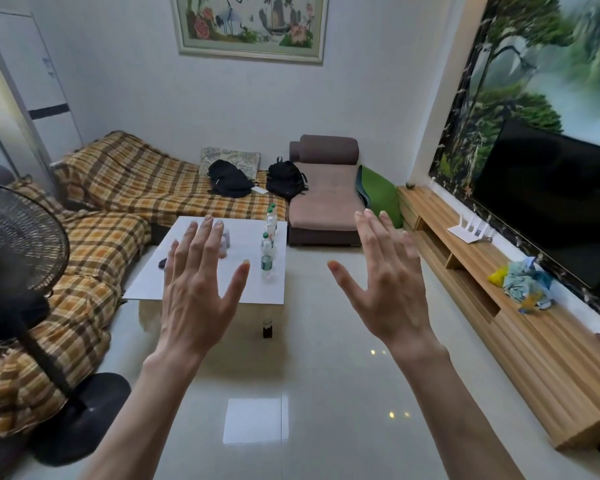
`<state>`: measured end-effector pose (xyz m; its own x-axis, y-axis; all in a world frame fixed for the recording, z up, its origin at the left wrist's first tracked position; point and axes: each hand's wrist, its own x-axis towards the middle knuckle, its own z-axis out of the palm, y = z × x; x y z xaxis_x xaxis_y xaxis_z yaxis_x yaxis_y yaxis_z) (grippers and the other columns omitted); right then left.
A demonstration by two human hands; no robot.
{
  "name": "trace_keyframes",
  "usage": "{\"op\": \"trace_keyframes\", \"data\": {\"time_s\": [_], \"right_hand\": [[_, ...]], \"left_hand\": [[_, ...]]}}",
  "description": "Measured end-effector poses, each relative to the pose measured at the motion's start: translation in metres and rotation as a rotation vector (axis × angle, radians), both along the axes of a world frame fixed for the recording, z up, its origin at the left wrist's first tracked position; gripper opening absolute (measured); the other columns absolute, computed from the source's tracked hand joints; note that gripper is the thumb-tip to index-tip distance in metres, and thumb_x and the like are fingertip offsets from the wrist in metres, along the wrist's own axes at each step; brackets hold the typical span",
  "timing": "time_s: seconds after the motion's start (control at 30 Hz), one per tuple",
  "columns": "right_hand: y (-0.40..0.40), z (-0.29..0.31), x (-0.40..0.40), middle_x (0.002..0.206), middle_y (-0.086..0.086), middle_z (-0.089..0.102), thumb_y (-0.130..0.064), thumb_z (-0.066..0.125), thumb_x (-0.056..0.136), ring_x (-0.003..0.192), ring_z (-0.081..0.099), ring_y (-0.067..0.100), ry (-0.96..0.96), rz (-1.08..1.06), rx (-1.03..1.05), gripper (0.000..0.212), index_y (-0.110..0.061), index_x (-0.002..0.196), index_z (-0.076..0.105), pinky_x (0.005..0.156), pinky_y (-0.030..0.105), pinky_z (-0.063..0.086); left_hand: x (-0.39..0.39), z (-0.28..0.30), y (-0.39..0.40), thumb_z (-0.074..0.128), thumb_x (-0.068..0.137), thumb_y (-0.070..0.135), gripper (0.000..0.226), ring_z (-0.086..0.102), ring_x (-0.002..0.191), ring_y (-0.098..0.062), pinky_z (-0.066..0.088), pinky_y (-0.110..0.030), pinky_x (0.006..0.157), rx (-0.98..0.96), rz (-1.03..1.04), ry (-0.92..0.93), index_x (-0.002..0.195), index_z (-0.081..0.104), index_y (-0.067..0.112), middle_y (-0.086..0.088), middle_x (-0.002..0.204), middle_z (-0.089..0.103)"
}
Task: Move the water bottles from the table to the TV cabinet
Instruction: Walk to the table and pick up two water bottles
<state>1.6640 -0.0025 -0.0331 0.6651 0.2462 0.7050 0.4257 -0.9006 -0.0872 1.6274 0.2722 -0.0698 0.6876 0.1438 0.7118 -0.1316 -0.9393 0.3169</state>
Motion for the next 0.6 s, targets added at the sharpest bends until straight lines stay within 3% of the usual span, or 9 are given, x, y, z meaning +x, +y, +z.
{"op": "trace_keyframes", "data": {"time_s": [0.6], "right_hand": [[0.022, -0.031, 0.297, 0.166, 0.002, 0.03, -0.066, 0.037, 0.101, 0.157, 0.016, 0.018, 0.015, 0.012, 0.025, 0.078, -0.017, 0.161, 0.025, 0.127, 0.046, 0.016]], "left_hand": [[0.289, -0.037, 0.018, 0.033, 0.104, 0.06, 0.073, 0.013, 0.162, -0.018, 0.013, -0.046, 0.132, 0.078, 0.0, 0.086, 0.162, 0.027, 0.016, -0.004, 0.171, 0.027]]}}
